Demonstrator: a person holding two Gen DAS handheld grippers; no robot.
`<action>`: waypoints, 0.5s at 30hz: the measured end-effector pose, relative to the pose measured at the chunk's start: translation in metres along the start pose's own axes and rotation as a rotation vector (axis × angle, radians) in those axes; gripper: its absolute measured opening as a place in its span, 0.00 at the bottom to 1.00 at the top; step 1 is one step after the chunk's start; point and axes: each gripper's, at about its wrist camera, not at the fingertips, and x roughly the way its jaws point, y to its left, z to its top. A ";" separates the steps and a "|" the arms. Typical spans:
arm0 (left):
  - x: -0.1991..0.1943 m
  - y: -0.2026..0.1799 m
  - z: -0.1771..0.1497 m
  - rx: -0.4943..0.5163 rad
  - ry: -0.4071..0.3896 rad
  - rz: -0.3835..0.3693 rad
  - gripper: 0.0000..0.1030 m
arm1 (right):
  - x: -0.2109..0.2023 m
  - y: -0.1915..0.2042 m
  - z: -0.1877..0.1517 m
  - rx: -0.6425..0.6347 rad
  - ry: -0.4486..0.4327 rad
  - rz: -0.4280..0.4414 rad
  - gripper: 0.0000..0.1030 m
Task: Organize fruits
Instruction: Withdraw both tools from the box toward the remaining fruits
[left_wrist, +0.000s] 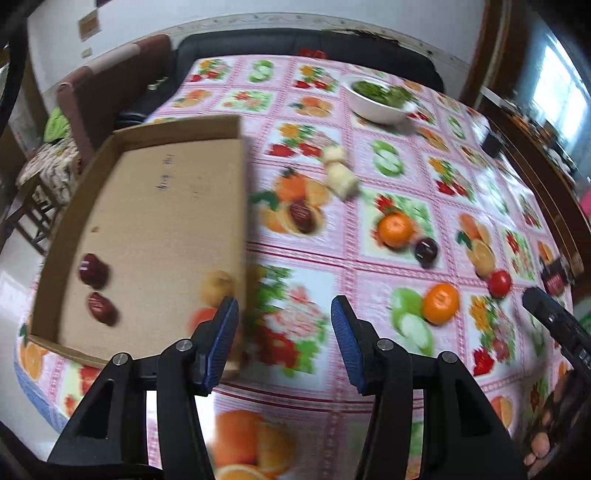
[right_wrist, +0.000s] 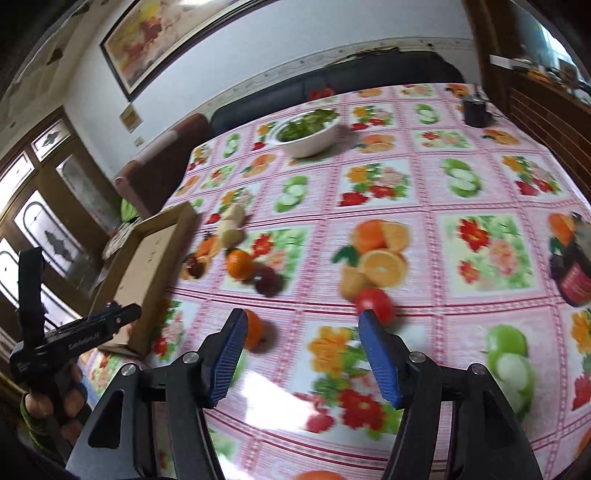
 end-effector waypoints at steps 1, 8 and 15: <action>0.001 -0.005 -0.001 0.008 0.003 -0.017 0.49 | -0.001 -0.004 -0.002 -0.001 -0.004 -0.016 0.63; 0.010 -0.041 -0.008 0.072 0.040 -0.091 0.49 | 0.002 -0.020 -0.009 0.005 0.004 -0.067 0.62; 0.022 -0.066 -0.006 0.099 0.072 -0.147 0.49 | 0.016 -0.022 -0.005 -0.017 0.021 -0.101 0.61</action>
